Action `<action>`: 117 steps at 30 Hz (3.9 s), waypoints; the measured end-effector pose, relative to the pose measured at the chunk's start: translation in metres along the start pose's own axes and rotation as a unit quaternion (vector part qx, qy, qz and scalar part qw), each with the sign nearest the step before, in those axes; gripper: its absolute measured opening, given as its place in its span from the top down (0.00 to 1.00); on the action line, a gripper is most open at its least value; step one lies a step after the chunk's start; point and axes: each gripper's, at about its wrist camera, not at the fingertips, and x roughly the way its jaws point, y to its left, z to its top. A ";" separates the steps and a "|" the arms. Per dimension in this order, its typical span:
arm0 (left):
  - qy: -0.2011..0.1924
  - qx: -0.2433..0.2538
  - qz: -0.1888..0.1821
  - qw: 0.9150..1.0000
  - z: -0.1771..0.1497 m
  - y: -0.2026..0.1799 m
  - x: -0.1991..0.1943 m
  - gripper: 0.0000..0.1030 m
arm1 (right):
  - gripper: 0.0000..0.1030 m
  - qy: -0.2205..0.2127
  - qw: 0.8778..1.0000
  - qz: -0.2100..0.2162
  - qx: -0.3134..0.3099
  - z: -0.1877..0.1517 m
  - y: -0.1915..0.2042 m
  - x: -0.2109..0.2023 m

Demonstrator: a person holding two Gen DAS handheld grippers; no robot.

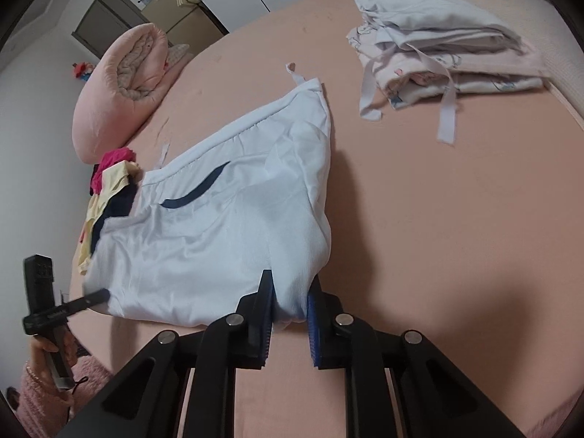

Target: Fold clothes

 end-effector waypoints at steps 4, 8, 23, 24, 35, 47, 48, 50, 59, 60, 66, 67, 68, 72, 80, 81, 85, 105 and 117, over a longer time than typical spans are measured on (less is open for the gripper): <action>0.055 -0.004 0.031 0.998 -0.016 0.012 0.018 0.46 | 0.86 0.024 0.999 -0.040 -0.019 -0.021 -0.005 0.002; 0.023 -0.024 0.042 0.999 -0.014 0.025 -0.008 0.45 | 0.75 0.053 0.998 -0.038 0.009 -0.028 -0.024 0.011; 0.008 0.085 0.075 0.994 0.008 -0.038 0.030 0.72 | 0.74 0.015 0.990 -0.092 -0.101 0.005 0.030 0.010; 0.008 0.079 0.073 0.994 0.007 -0.036 0.029 0.74 | 0.74 0.016 0.991 -0.087 -0.105 0.004 0.029 0.010; -0.059 -0.015 -0.047 0.997 0.017 0.006 -0.022 0.72 | 0.72 0.030 0.984 -0.101 -0.144 0.006 0.037 0.025; -0.063 -0.093 -0.021 0.993 0.066 0.051 0.005 0.72 | 0.71 0.043 0.971 -0.114 -0.208 0.006 0.084 0.052; -0.065 -0.085 -0.037 0.994 0.066 0.052 0.000 0.72 | 0.71 0.043 0.969 -0.117 -0.211 0.007 0.090 0.051; -0.056 -0.039 -0.022 0.997 0.062 0.044 -0.002 0.72 | 0.71 0.033 0.975 -0.083 -0.204 0.012 0.109 0.044; -0.027 0.022 -0.038 0.999 0.019 0.025 0.003 0.72 | 0.71 0.103 0.938 0.042 -0.329 0.042 0.288 0.150; -0.026 0.020 -0.039 0.999 0.017 0.027 0.006 0.72 | 0.71 0.125 0.930 0.051 -0.342 0.040 0.298 0.164; -0.018 0.038 -0.014 0.999 0.000 0.032 0.015 0.71 | 0.72 0.163 0.907 0.005 -0.388 0.028 0.323 0.232; -0.017 0.039 -0.015 0.999 -0.004 0.035 0.014 0.72 | 0.72 0.151 0.922 0.014 -0.355 0.037 0.319 0.231; -0.017 0.037 -0.018 0.999 -0.007 0.038 0.011 0.72 | 0.72 0.140 0.936 0.023 -0.322 0.046 0.315 0.230; -0.058 0.012 -0.012 0.998 -0.003 0.049 -0.012 0.72 | 0.72 0.104 0.963 0.054 -0.241 0.066 0.294 0.194; -0.037 0.133 -0.001 0.990 0.015 -0.011 0.010 0.71 | 0.72 0.080 0.965 -0.065 -0.242 0.012 0.215 0.107; -0.016 0.157 0.025 0.987 0.008 -0.011 0.014 0.64 | 0.72 0.097 0.964 -0.079 -0.236 0.005 0.194 0.104; -0.007 0.132 0.035 0.991 0.009 0.001 -0.023 0.51 | 0.77 0.118 0.958 -0.155 -0.208 -0.009 0.105 0.070; -0.077 0.107 0.063 0.989 -0.003 -0.055 -0.005 0.45 | 0.75 -0.025 0.993 -0.039 -0.110 -0.006 0.057 -0.019; -0.078 0.104 0.049 0.990 0.003 -0.031 -0.006 0.45 | 0.80 0.027 0.995 -0.058 -0.072 -0.028 0.012 -0.023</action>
